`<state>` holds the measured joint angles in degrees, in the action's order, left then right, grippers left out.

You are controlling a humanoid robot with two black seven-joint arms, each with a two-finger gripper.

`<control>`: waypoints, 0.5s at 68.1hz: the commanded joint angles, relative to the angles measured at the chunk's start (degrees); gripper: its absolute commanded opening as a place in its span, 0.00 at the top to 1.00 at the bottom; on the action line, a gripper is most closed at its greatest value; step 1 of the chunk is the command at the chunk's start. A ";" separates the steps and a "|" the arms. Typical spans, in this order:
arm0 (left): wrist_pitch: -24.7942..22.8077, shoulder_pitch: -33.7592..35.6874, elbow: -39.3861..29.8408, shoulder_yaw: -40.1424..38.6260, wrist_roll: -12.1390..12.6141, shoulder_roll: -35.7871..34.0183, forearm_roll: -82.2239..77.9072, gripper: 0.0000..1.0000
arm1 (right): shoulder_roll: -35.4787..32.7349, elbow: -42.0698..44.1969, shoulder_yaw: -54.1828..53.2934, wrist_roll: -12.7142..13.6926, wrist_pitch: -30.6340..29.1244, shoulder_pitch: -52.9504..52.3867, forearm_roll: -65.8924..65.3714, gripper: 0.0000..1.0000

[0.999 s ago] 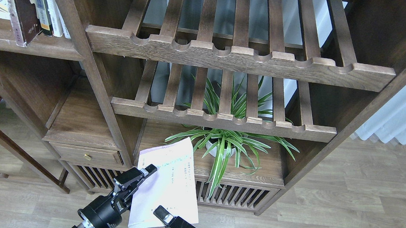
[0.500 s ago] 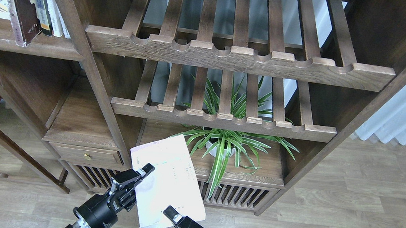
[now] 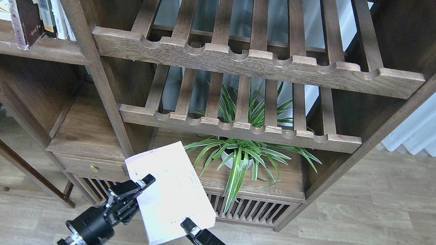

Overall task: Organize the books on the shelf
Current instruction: 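Carry the white book with the left gripper toward the far-side shelf section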

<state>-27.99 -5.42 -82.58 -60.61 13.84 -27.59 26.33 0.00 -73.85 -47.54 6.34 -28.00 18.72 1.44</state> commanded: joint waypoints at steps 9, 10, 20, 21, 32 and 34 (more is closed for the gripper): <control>-0.01 -3.11 -5.05 -10.32 0.05 -8.79 -0.05 0.92 | 0.00 1.60 -0.01 -0.01 0.00 0.09 -0.04 0.00; -0.01 -3.37 -5.83 -11.10 0.05 -9.67 -0.05 0.92 | 0.00 1.69 -0.01 -0.01 0.00 0.09 -0.04 0.00; -0.01 -4.07 -10.15 -15.94 -0.04 -14.69 -0.05 0.92 | 0.00 1.69 -0.01 0.08 0.00 0.17 -0.04 0.00; -0.01 -4.16 -10.15 -16.21 -0.04 -14.86 -0.05 0.92 | 0.00 1.69 -0.01 0.08 0.00 0.17 -0.04 0.00; -0.01 -4.60 -10.76 -17.70 0.05 -16.18 -0.05 0.92 | 0.00 2.04 -0.01 -0.01 0.00 0.17 -0.04 0.00; -0.01 -4.78 -11.20 -17.79 0.14 -16.18 -0.14 0.92 | 0.00 2.13 -0.01 0.08 0.00 0.17 -0.04 0.00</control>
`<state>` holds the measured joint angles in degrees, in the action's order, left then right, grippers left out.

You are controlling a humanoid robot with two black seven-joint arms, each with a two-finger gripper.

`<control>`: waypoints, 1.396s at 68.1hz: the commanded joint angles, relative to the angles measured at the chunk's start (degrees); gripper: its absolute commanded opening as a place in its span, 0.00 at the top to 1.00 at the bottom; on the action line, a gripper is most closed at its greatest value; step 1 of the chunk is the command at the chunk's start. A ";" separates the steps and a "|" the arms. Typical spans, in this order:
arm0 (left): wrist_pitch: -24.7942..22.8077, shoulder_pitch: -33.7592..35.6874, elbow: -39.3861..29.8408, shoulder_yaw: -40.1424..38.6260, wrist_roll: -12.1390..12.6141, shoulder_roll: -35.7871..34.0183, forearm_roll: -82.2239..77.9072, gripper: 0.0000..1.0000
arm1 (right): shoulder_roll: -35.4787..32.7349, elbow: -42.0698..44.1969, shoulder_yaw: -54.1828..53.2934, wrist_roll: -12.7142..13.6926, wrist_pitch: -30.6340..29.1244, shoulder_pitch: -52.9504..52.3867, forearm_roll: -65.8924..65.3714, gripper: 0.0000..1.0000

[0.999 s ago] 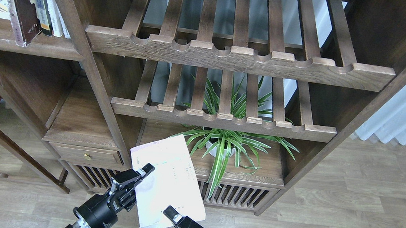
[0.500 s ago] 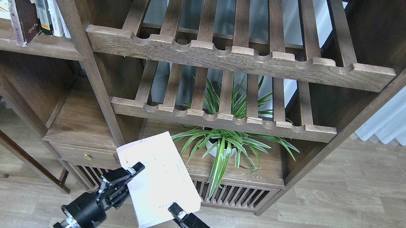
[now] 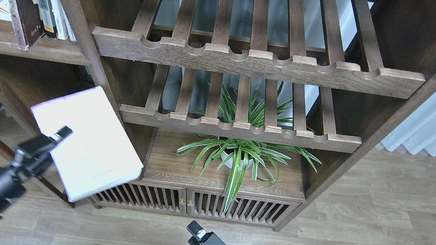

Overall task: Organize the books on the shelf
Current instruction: 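Carry the white book with the left gripper toward the far-side shelf section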

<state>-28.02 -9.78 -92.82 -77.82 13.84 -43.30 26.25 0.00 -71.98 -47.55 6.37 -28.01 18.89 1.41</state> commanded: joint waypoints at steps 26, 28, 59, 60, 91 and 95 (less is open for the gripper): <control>0.02 -3.75 -1.66 -10.15 0.23 -1.25 -0.68 0.92 | 0.00 0.61 -0.70 0.04 0.01 0.01 -0.09 0.00; 0.02 -3.75 -1.66 -10.60 0.23 -1.52 -0.68 0.92 | 0.00 0.61 -0.70 0.04 0.01 0.01 -0.09 0.00; 0.02 -2.96 1.50 -13.94 -0.39 -3.81 -0.15 0.92 | 0.00 0.61 -0.78 0.04 0.01 0.18 0.00 0.00; 0.02 -2.79 1.67 -13.94 -0.48 -3.90 -0.15 0.92 | 0.00 0.61 -0.78 0.04 0.01 0.18 0.00 0.00; 0.02 2.66 -1.49 -10.42 -0.91 -4.86 0.20 0.91 | 0.00 0.87 -0.79 0.04 0.01 0.10 0.00 0.00; 0.02 2.92 -2.28 -11.74 -1.62 -4.69 0.47 0.91 | 0.00 0.96 -0.78 0.04 0.01 0.10 0.00 0.00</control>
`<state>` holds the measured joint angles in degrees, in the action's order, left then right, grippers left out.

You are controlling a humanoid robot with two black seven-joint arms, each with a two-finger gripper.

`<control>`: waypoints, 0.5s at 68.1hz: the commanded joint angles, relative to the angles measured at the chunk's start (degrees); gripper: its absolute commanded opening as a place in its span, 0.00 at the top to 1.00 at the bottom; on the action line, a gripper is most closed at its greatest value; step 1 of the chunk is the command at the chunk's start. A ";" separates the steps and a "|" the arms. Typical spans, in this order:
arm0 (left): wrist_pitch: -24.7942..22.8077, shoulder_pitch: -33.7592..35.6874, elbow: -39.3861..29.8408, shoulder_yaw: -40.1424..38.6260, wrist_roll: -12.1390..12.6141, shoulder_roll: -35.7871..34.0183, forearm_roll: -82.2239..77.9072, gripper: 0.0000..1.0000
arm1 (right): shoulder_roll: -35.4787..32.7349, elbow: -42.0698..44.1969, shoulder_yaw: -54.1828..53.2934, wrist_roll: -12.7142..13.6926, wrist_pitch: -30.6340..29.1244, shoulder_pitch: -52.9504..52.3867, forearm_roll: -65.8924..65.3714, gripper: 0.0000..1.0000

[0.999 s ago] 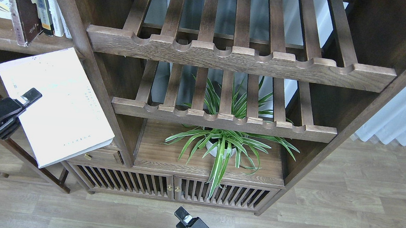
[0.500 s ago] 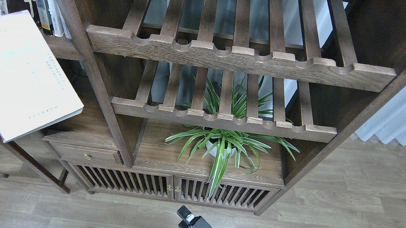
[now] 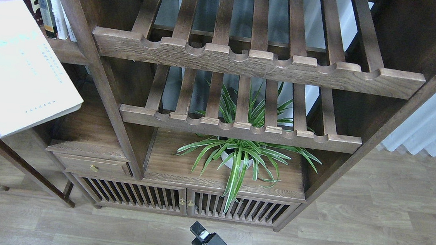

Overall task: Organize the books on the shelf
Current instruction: 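Carry the white book with the left gripper toward the far-side shelf section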

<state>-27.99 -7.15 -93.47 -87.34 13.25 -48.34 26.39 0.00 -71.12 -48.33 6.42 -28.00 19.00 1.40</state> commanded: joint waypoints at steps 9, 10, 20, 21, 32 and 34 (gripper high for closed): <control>-0.01 1.61 -1.98 -4.59 -3.93 -0.09 0.42 0.91 | 0.00 0.20 -0.09 0.00 0.00 0.07 0.00 0.00; -0.01 1.62 -1.98 -4.85 -4.02 -0.18 0.42 0.91 | 0.00 0.20 -0.09 0.00 0.00 0.07 0.00 0.00; -0.01 2.40 -1.71 -7.93 -4.55 -0.35 1.12 0.91 | 0.00 0.20 -0.09 0.00 0.00 0.07 0.00 0.00; -0.01 2.67 -1.54 -8.02 -4.55 -0.35 1.30 0.91 | 0.00 0.20 -0.18 0.00 0.00 0.07 0.00 0.00; -0.01 4.60 -1.10 -9.51 -4.72 -0.35 2.53 0.91 | 0.00 0.20 -0.27 0.00 0.00 0.07 0.00 0.00; -0.01 5.30 -1.01 -10.04 -4.90 -0.26 2.53 0.91 | 0.00 0.20 -0.27 0.00 0.00 0.07 0.00 0.00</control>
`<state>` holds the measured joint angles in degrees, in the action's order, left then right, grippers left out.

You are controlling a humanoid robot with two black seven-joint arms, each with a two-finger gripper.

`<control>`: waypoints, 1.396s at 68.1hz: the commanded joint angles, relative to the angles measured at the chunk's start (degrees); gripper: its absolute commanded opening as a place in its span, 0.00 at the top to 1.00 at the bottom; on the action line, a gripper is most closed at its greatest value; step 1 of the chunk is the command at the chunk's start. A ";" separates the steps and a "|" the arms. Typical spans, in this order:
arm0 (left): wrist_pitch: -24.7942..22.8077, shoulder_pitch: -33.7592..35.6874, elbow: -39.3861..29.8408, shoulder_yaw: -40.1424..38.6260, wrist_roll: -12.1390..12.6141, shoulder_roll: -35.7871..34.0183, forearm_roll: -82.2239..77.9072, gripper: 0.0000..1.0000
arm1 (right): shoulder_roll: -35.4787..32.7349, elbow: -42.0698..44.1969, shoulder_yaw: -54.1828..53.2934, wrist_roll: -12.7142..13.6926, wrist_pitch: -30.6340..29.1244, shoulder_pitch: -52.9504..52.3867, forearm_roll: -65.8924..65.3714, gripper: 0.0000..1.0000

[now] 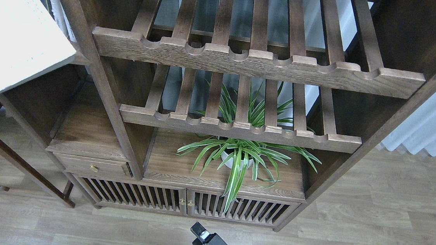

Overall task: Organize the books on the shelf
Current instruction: 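Carry the white book with the left gripper toward the far-side shelf section, then place the white book onto the far-side shelf with the left gripper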

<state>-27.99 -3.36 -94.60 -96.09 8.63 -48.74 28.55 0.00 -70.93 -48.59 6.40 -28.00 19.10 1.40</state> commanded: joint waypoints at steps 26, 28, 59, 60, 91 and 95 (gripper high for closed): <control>-0.01 6.09 1.35 -4.54 -2.12 -0.04 0.36 0.92 | 0.00 0.00 -0.02 0.02 0.00 0.06 0.01 0.00; -0.01 6.09 1.53 -4.54 -1.95 -0.04 0.36 0.92 | 0.00 -0.09 -0.02 0.02 0.00 0.06 0.01 0.00; -0.01 6.18 6.54 -9.46 -0.81 -5.05 1.50 0.93 | 0.00 0.00 -0.19 0.02 0.00 0.24 0.01 0.00; -0.01 6.35 6.54 -9.46 -0.81 -5.05 1.77 0.93 | 0.00 0.00 -0.19 0.02 0.00 0.24 0.01 0.00; -0.01 12.24 7.07 -9.73 -0.10 -5.14 2.65 0.93 | 0.00 0.00 -0.19 0.02 0.00 0.24 0.01 0.00; -0.01 12.24 7.41 -9.90 0.07 -5.40 2.56 0.93 | 0.00 0.00 -0.19 0.02 0.00 0.24 0.01 0.00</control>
<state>-28.00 8.84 -87.61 -105.72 8.10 -53.75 31.21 0.00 -70.93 -48.73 6.40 -28.00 19.34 1.41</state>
